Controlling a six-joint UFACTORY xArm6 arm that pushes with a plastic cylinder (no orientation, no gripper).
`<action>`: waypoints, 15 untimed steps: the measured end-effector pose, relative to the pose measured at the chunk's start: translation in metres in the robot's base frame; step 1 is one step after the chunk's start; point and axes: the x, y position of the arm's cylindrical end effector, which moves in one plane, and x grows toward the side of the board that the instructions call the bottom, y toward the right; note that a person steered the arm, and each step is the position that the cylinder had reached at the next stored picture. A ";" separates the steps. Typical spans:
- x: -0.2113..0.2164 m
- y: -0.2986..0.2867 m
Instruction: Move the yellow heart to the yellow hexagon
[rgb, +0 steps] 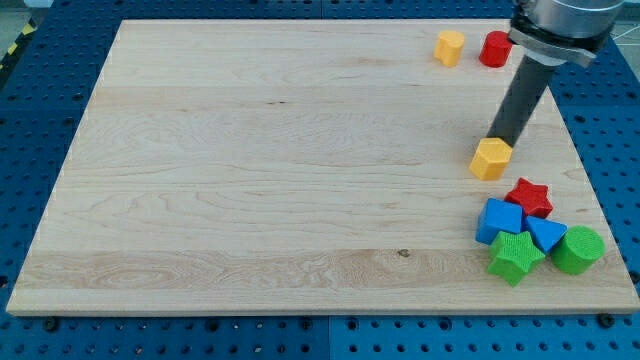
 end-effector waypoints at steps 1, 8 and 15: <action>0.000 -0.019; -0.160 -0.073; -0.103 0.020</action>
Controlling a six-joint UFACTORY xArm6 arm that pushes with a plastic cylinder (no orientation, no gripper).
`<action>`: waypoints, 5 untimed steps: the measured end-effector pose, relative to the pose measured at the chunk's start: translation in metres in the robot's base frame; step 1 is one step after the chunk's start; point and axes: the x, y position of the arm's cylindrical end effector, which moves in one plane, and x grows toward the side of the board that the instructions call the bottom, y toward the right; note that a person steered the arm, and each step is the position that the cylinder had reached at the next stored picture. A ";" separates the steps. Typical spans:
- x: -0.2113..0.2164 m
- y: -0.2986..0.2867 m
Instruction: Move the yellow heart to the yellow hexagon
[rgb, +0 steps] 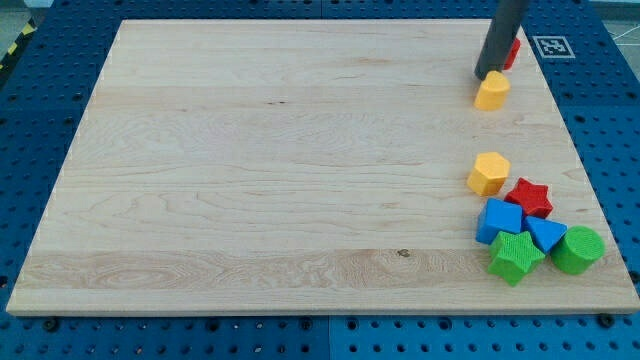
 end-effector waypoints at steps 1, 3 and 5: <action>0.020 0.004; 0.056 0.007; 0.059 0.006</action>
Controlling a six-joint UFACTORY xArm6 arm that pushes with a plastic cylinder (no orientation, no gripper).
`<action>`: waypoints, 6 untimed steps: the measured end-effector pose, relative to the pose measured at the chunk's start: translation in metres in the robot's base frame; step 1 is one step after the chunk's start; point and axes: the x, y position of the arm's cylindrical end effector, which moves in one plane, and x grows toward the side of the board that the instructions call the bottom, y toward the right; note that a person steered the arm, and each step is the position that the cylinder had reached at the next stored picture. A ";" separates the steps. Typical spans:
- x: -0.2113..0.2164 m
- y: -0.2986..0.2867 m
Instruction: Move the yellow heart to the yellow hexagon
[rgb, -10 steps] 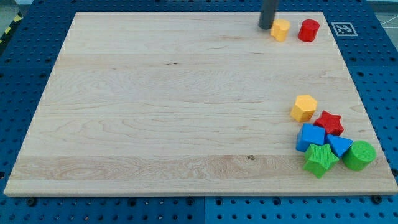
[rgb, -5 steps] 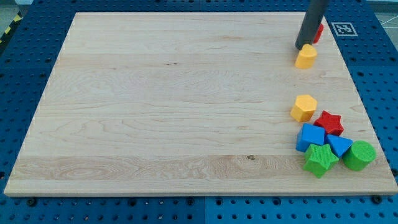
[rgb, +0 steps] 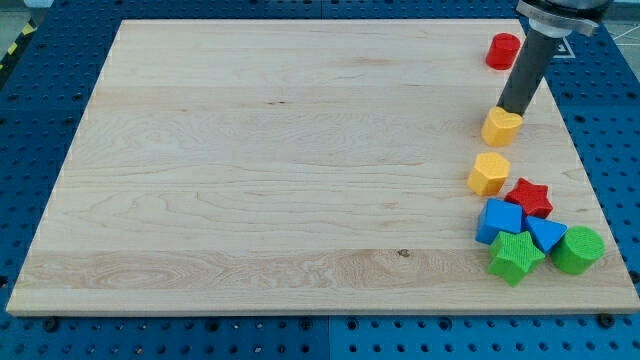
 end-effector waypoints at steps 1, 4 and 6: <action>-0.010 -0.008; 0.023 -0.016; 0.041 -0.016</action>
